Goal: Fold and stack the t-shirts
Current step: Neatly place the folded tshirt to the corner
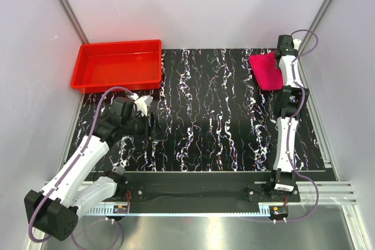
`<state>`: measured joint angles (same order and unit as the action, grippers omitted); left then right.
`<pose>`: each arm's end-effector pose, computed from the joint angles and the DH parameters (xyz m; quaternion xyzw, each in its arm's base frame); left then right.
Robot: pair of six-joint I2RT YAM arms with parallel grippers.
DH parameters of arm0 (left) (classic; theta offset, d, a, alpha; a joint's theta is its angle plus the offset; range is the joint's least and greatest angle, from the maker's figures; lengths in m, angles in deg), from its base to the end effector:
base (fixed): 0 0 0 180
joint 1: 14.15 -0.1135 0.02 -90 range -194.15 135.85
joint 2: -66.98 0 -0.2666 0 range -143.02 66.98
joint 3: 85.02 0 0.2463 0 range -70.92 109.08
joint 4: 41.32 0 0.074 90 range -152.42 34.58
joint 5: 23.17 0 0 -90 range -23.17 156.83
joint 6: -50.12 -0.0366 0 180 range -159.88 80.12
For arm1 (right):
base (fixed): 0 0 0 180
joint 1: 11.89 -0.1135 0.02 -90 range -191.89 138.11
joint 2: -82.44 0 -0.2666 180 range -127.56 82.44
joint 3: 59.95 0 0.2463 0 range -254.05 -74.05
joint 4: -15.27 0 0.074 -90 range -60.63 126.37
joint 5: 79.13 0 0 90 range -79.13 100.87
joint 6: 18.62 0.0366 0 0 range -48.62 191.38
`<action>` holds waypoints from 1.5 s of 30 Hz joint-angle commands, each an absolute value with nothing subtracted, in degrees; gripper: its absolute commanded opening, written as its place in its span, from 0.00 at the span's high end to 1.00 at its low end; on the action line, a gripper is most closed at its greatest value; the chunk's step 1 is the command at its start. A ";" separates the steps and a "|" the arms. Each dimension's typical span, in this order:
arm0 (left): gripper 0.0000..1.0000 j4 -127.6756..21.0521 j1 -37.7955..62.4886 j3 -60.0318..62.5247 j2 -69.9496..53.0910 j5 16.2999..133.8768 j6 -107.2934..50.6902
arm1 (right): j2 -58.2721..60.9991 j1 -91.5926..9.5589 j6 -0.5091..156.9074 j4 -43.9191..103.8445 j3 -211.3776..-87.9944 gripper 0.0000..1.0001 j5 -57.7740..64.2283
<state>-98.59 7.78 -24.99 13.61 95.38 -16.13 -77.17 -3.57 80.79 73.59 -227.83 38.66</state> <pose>0.1539 -0.0808 0.2740 0.0686 0.9136 -0.3407 0.2109 0.5733 -0.1011 0.1603 0.2217 0.8888 -0.2225 0.3337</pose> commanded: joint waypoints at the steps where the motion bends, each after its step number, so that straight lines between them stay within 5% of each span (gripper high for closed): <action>1: 0.37 -96.55 7.29 -25.48 15.21 96.62 -14.84 | -77.87 -2.40 90.00 74.81 -229.44 1.00 30.21; 15: 0.37 -95.14 7.03 -25.66 14.68 96.45 -13.08 | -80.24 -0.90 97.67 70.59 -231.12 0.99 21.24; 22: 0.37 -95.23 7.03 -25.40 14.59 96.36 -12.63 | -77.44 -0.47 94.42 70.41 -229.71 0.40 24.13; 35: 0.36 -91.28 6.85 -27.06 16.44 96.88 -11.67 | -59.95 0.41 79.67 68.92 -222.86 0.18 32.66; 42: 0.36 -88.99 6.42 -30.14 18.81 97.32 -10.09 | -56.43 0.41 81.22 67.35 -216.63 0.31 24.94; 45: 0.36 -89.60 6.24 -30.14 19.43 97.15 -10.09 | -54.32 0.41 84.99 62.61 -208.46 0.54 20.73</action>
<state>-92.76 6.73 -30.21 18.03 95.73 -10.69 -55.77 0.23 82.08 66.49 -213.86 25.74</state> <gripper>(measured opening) 0.636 0.518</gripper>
